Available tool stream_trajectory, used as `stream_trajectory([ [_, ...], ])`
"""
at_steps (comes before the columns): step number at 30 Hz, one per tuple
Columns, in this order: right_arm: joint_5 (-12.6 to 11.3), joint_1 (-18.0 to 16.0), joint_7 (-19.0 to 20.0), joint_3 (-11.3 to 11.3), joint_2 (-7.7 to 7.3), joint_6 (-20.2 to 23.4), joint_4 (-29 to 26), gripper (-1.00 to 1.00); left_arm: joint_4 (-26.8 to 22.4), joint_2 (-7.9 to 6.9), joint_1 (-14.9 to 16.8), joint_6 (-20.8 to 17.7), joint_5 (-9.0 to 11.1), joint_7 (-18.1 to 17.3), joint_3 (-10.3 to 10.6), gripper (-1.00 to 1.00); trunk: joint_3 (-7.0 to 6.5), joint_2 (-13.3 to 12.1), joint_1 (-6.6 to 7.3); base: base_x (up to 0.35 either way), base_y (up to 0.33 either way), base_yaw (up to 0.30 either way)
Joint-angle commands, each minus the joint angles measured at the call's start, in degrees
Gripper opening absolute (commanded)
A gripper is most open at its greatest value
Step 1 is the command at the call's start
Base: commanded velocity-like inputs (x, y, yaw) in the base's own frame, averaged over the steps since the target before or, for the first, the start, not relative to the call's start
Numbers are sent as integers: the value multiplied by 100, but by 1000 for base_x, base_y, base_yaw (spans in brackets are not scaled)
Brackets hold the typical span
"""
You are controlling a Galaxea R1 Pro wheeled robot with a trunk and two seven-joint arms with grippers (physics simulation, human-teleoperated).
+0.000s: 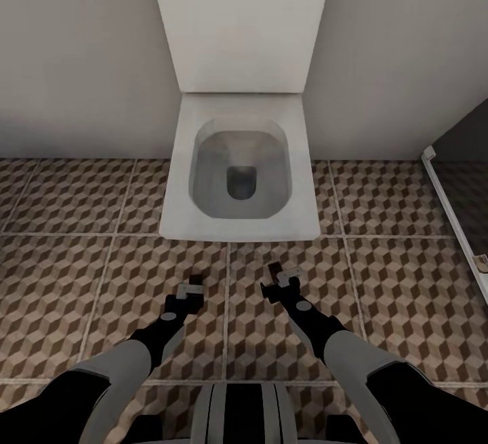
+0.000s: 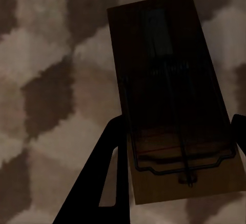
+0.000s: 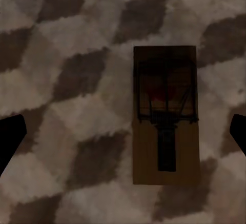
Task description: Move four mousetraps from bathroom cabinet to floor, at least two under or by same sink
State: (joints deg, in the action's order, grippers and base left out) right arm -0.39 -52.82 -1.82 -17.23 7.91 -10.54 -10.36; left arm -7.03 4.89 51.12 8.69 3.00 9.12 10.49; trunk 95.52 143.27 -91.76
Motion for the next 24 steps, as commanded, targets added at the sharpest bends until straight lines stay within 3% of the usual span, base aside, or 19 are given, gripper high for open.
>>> stream_trajectory([
  [1,-4,-3,-19,-26,0,-18,8,100,7,-1,3,19,25,38,50,-100,3,1,1,0,0,0],
  [14,-4,-2,-16,-26,0,-18,8,100,8,-6,-12,27,25,46,50,-100,3,1,1,0,0,0],
  [15,-4,-3,-15,-26,0,-18,8,100,8,-6,-13,27,25,46,50,100,3,1,1,0,0,0],
  [24,-4,-3,-13,-26,0,-18,8,100,2,-6,-14,19,25,46,50,100,3,1,1,0,0,0],
])
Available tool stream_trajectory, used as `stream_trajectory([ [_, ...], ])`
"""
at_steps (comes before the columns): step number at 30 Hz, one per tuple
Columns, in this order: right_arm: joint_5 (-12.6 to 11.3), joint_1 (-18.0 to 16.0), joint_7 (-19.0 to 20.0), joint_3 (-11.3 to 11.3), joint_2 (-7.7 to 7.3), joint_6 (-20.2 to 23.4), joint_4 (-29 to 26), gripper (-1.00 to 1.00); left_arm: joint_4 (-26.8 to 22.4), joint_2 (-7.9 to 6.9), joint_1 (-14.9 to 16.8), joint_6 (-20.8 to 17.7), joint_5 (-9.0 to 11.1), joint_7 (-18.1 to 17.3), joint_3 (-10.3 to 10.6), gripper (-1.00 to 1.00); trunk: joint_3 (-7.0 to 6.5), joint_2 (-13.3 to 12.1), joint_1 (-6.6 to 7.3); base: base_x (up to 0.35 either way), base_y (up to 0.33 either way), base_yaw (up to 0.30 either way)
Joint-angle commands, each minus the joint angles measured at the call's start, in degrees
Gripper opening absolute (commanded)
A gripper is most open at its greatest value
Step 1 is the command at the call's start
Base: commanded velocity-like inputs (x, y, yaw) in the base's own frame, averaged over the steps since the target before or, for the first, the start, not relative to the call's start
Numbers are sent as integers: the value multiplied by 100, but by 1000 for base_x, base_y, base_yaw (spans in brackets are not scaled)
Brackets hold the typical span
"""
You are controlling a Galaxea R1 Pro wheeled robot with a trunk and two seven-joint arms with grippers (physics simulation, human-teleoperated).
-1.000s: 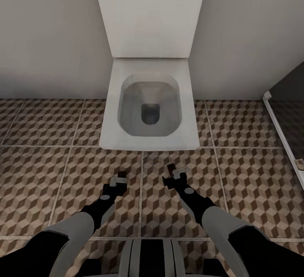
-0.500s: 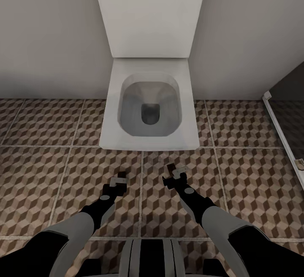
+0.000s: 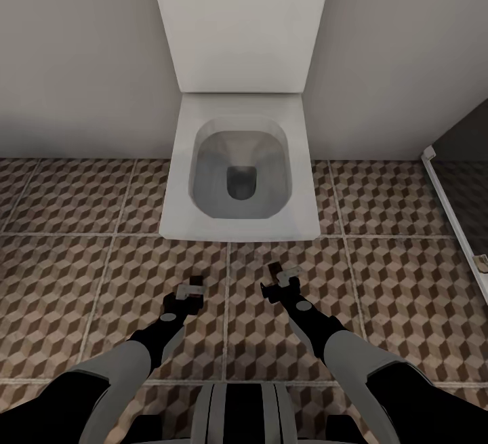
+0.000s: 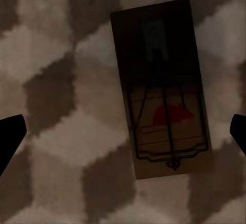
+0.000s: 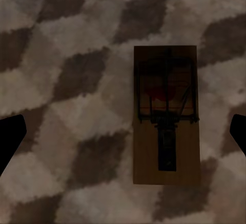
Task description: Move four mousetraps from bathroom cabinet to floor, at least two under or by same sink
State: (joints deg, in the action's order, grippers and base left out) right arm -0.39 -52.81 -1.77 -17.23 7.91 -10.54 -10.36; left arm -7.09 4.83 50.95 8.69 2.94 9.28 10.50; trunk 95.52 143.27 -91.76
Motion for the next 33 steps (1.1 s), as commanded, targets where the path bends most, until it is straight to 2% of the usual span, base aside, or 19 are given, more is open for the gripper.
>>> stream_trajectory([
  [1,-4,-3,-20,-26,0,-18,8,100,7,0,3,19,31,32,48,100,3,1,1,0,0,0],
  [18,-4,-4,-20,-26,0,-18,8,100,15,0,3,18,31,32,48,100,3,1,1,-15,0,0],
  [33,-4,-2,-19,-26,0,-18,8,100,82,0,-5,27,31,30,48,100,3,1,1,-287,0,0],
])
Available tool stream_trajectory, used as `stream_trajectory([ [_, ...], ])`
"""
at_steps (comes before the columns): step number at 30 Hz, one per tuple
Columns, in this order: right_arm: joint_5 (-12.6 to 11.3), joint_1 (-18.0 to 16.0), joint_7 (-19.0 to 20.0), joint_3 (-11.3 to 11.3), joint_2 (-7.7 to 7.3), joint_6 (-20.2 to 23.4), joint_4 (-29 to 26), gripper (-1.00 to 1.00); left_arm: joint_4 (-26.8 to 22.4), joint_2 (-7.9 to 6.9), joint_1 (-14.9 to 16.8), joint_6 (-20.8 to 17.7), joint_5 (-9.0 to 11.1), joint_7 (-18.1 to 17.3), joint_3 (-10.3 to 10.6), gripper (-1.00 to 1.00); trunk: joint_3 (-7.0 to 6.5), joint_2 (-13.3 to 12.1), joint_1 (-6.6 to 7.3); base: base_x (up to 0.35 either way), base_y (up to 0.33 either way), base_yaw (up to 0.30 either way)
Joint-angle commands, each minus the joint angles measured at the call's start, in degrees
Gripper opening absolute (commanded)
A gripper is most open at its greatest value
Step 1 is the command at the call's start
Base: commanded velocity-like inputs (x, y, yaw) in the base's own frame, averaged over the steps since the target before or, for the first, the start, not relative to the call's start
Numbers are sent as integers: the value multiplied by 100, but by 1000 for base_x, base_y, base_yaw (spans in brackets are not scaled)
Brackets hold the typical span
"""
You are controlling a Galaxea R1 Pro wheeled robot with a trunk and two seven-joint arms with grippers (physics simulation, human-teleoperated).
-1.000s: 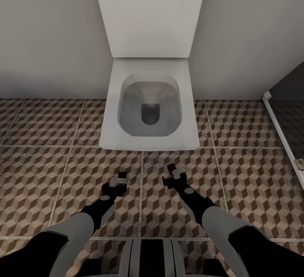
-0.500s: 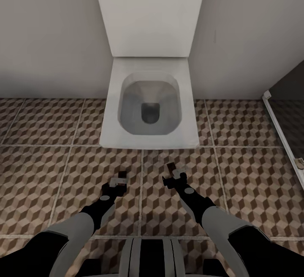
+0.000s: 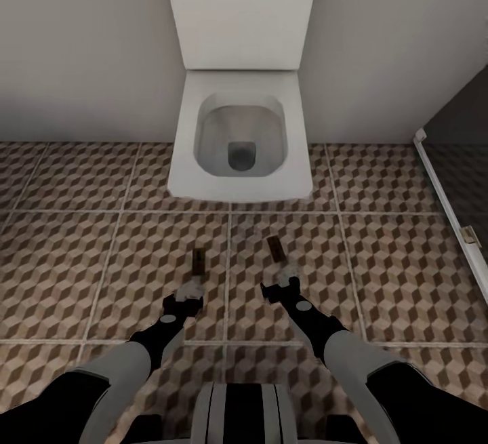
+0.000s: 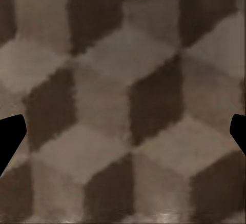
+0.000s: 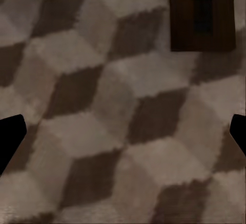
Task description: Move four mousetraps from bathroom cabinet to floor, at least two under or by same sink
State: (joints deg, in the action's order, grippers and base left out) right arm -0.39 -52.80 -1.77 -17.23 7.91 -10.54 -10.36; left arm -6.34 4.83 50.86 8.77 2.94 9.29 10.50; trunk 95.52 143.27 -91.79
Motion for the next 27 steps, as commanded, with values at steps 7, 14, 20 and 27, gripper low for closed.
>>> stream_trajectory([
  [7,-5,-5,-20,-26,0,-18,8,100,9,0,4,19,31,29,48,100,2,1,4,-337,0,0],
  [14,-5,-3,-17,-26,0,-18,8,100,10,0,3,19,31,31,48,100,2,1,4,-339,0,0],
  [20,-5,-3,-19,-26,0,-18,8,100,11,0,3,19,31,29,48,100,2,1,4,-339,0,0],
  [27,-5,-5,-17,-26,0,-18,8,100,40,21,3,13,31,24,48,100,2,1,4,-191,0,0],
])
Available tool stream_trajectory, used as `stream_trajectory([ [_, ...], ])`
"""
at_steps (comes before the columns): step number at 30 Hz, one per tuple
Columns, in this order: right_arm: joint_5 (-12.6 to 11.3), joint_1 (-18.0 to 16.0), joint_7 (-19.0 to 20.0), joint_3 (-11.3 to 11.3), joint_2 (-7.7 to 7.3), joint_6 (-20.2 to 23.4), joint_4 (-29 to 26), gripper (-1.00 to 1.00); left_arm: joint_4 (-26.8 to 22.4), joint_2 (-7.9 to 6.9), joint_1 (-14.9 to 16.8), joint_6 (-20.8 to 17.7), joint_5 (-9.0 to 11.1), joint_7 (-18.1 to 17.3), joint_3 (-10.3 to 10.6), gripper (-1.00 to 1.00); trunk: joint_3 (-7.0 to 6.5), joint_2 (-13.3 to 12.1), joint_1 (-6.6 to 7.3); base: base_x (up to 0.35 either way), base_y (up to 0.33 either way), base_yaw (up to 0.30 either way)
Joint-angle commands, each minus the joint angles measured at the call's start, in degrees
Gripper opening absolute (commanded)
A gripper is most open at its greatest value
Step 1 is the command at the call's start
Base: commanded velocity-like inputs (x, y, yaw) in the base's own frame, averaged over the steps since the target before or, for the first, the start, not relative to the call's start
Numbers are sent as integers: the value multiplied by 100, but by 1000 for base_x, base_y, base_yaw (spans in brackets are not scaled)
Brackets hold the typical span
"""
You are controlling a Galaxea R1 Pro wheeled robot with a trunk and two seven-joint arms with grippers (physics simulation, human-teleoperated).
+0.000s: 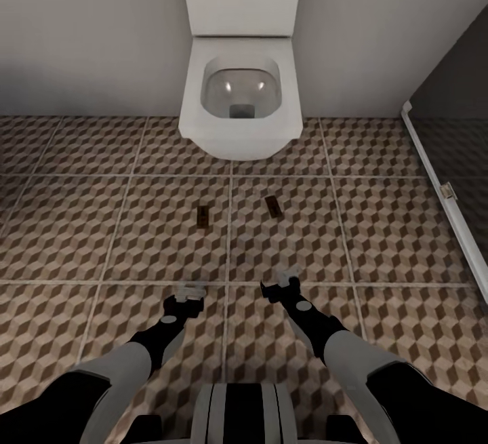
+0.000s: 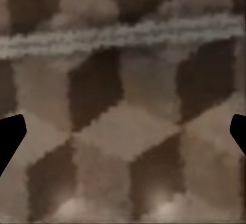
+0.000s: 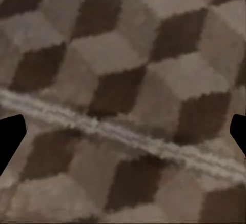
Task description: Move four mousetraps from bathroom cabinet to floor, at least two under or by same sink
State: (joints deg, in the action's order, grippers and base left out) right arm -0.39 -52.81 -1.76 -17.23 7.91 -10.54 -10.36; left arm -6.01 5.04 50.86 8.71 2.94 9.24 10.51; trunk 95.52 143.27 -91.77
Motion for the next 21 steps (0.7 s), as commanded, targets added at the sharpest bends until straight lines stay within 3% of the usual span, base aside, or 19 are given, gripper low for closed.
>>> stream_trajectory([
  [1,-5,-3,-20,-26,0,-18,8,100,15,7,3,19,31,28,48,100,2,1,2,-72,0,0],
  [17,-5,-1,-23,-26,2,-18,8,100,64,26,3,17,31,34,48,100,2,1,2,-17,0,0],
  [21,-5,-2,-21,-26,1,-18,8,100,68,30,3,17,31,34,48,100,-82,-43,31,-1,0,0],
])
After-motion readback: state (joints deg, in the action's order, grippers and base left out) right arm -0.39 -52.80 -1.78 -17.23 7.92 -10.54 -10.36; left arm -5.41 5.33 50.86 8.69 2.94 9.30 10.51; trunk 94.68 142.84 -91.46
